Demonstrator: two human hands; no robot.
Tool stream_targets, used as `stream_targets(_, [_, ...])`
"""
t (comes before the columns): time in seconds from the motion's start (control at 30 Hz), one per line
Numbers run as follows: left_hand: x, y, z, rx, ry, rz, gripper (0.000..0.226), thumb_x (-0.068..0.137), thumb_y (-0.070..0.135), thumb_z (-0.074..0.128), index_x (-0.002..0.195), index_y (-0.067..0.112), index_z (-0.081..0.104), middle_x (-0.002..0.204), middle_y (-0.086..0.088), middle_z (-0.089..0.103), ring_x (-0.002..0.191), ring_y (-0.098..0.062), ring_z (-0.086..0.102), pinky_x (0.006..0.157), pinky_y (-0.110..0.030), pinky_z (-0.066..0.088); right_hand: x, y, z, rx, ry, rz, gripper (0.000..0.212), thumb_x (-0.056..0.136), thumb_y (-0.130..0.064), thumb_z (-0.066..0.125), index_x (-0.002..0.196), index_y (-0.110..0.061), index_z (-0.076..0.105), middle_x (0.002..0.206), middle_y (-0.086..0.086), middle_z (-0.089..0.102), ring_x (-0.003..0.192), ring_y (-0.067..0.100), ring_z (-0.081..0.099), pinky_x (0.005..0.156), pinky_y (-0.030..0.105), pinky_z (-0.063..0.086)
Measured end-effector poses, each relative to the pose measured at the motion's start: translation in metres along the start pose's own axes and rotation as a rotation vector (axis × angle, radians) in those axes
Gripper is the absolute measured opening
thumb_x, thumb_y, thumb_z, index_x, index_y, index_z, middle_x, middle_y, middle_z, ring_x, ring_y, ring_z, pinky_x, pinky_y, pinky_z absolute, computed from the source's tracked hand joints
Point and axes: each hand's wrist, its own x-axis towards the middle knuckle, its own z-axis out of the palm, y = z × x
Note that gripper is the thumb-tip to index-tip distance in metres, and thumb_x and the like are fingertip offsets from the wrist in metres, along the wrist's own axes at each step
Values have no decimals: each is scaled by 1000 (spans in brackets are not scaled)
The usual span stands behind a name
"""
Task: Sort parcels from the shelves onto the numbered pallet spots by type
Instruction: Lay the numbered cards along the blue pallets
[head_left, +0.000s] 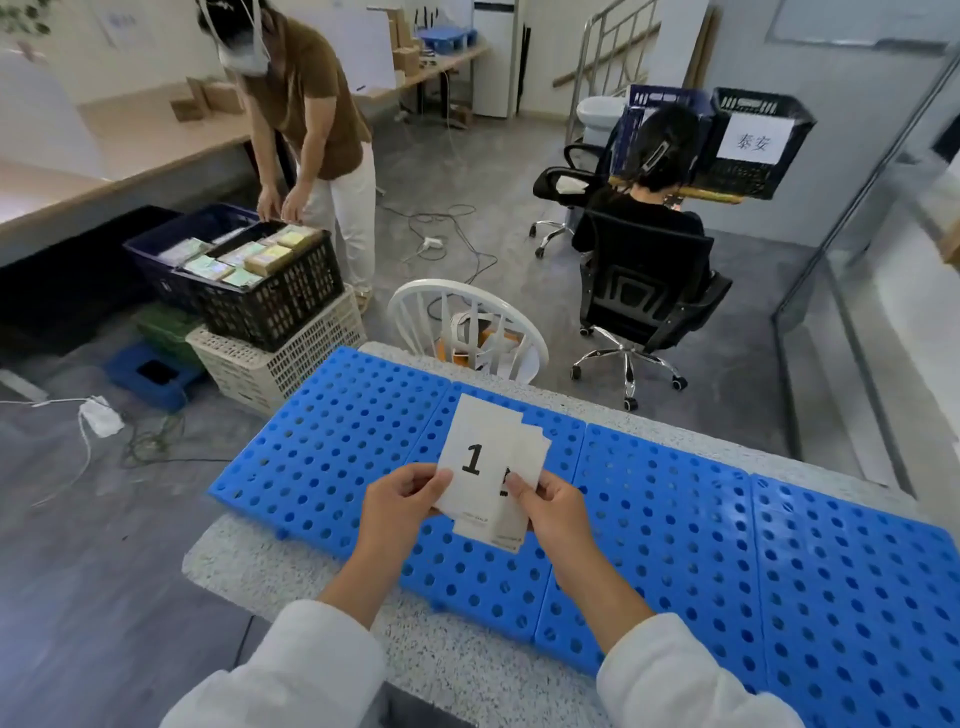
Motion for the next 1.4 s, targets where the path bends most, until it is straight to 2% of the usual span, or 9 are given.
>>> stream_targets(0.2, [53, -8, -53, -15, 9, -47, 10, 88, 17, 69, 93, 10, 74, 85, -1, 76, 81, -15, 72, 64, -17, 56, 36, 1, 52, 3, 67, 12, 6, 92, -20, 63, 96, -23, 65, 100, -3, 71, 92, 17, 67, 77, 36, 57])
stream_targets(0.47, [136, -46, -173, 164, 24, -92, 10, 90, 14, 66, 81, 13, 71, 81, -4, 73, 79, -20, 68, 70, -27, 58, 74, 10, 148, -88, 64, 93, 7, 96, -23, 58, 95, -21, 64, 94, -4, 71, 82, 13, 67, 62, 26, 53])
stream_targets(0.67, [177, -94, -232, 241, 36, -184, 10, 90, 8, 65, 80, 8, 68, 82, -5, 70, 76, -16, 66, 59, -18, 56, 98, 23, 202, -132, 98, 119, 11, 97, -22, 56, 103, -19, 65, 101, -3, 70, 88, 14, 67, 74, 33, 57])
stream_targets(0.77, [184, -121, -252, 281, 20, -243, 10, 89, 9, 66, 80, 7, 69, 82, -6, 71, 77, -19, 66, 70, -34, 60, 103, 28, 225, -158, 98, 148, 9, 97, -21, 55, 99, -18, 64, 96, -4, 69, 84, 12, 66, 70, 29, 56])
stream_targets(0.9, [190, -145, -275, 365, 38, -297, 15, 89, 10, 65, 76, 10, 70, 78, -6, 71, 74, -22, 64, 76, -47, 58, 108, 39, 246, -242, 62, 209, 11, 97, -23, 57, 90, -20, 64, 101, 3, 71, 90, 22, 67, 81, 40, 54])
stream_targets(1.03, [199, -149, -277, 358, 44, -315, 15, 90, 13, 65, 76, 11, 69, 80, -5, 70, 76, -21, 64, 76, -43, 57, 112, 48, 256, -282, 65, 247, 10, 96, -25, 57, 92, -21, 65, 102, 2, 72, 96, 25, 68, 88, 46, 54])
stream_targets(1.17, [206, -145, -267, 378, 33, -310, 14, 92, 18, 63, 81, 11, 67, 77, 3, 66, 72, -13, 59, 59, -20, 44, 111, 53, 259, -277, 62, 276, 11, 97, -25, 56, 99, -20, 65, 103, 0, 71, 96, 20, 68, 90, 45, 54])
stream_targets(1.33, [213, -140, -265, 414, 82, -337, 14, 91, 20, 65, 91, 7, 67, 82, 1, 63, 82, -18, 59, 57, -17, 38, 108, 52, 256, -254, 69, 280, 14, 97, -24, 56, 103, -16, 65, 103, 0, 71, 93, 17, 68, 82, 36, 57])
stream_targets(1.4, [217, -136, -269, 472, 103, -337, 22, 89, 23, 68, 101, 4, 66, 94, -3, 62, 87, -19, 57, 69, -22, 44, 107, 50, 253, -250, 71, 270, 15, 97, -23, 55, 104, -15, 65, 102, 0, 71, 92, 16, 68, 80, 34, 57])
